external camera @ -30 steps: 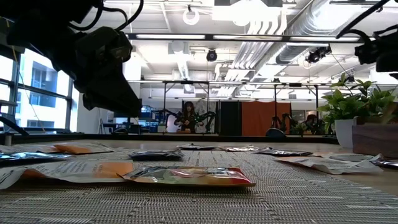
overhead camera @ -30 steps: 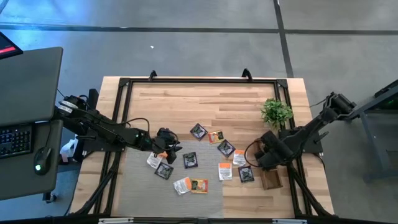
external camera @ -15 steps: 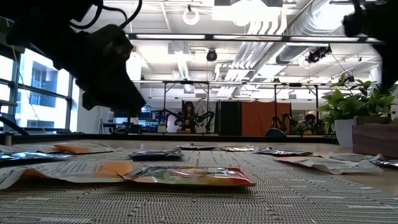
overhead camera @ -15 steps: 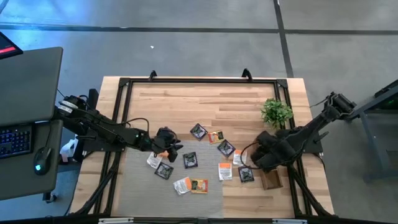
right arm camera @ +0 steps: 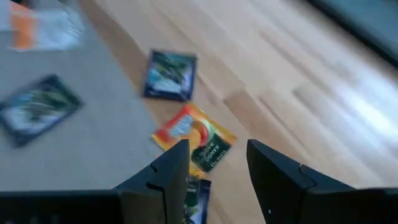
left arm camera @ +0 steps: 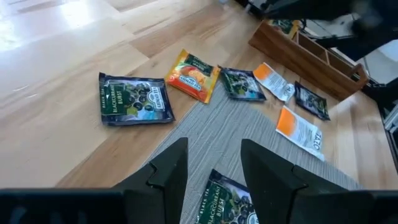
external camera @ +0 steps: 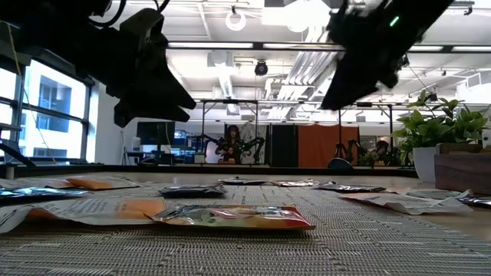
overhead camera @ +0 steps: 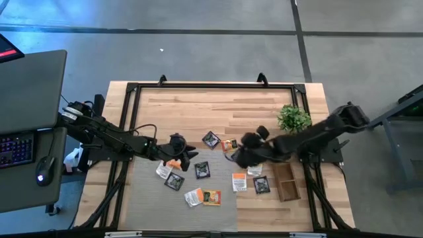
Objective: Pick & Place Tea
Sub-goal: Put the orange tea bag into the top section of the wooden organizer
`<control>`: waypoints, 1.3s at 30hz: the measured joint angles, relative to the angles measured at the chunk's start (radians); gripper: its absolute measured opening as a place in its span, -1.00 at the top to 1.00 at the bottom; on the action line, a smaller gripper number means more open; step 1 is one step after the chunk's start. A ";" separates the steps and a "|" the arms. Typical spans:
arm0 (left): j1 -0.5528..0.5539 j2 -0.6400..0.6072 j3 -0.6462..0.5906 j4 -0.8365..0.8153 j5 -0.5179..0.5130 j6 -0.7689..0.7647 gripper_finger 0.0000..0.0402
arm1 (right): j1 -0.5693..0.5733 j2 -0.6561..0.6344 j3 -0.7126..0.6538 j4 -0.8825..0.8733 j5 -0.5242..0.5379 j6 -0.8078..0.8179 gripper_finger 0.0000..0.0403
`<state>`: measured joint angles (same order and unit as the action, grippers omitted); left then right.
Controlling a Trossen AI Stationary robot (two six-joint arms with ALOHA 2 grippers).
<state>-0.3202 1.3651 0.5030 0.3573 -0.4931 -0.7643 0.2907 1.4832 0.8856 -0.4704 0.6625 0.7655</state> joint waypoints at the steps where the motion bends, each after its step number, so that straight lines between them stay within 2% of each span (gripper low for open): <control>1: 0.000 0.000 0.000 0.000 0.000 -0.001 0.27 | -0.031 0.026 0.000 0.007 -0.026 0.000 0.23; 5: 0.000 0.000 0.000 -0.001 0.008 0.000 0.27 | -0.140 0.129 0.000 0.054 -0.093 -0.007 0.26; 10: 0.000 0.000 0.000 -0.002 0.008 0.000 0.27 | -0.256 0.229 0.000 0.208 -0.313 -0.103 0.30; 15: 0.000 0.000 0.000 -0.022 0.023 0.000 0.27 | -0.317 0.257 0.000 0.255 -0.402 -0.129 0.35; 23: 0.000 0.000 0.000 -0.018 0.035 0.000 0.27 | -0.300 0.252 0.000 0.202 -0.406 -0.064 0.41; 32: -0.001 0.000 0.000 -0.016 0.039 0.000 0.27 | -0.299 0.311 0.003 0.235 -0.371 0.001 0.41; 39: -0.001 0.000 0.000 -0.017 0.039 0.000 0.27 | -0.281 0.321 0.002 0.239 -0.298 -0.022 0.41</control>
<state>-0.3210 1.3651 0.5034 0.3401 -0.4538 -0.7647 0.0094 1.8038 0.8875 -0.2309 0.3643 0.7430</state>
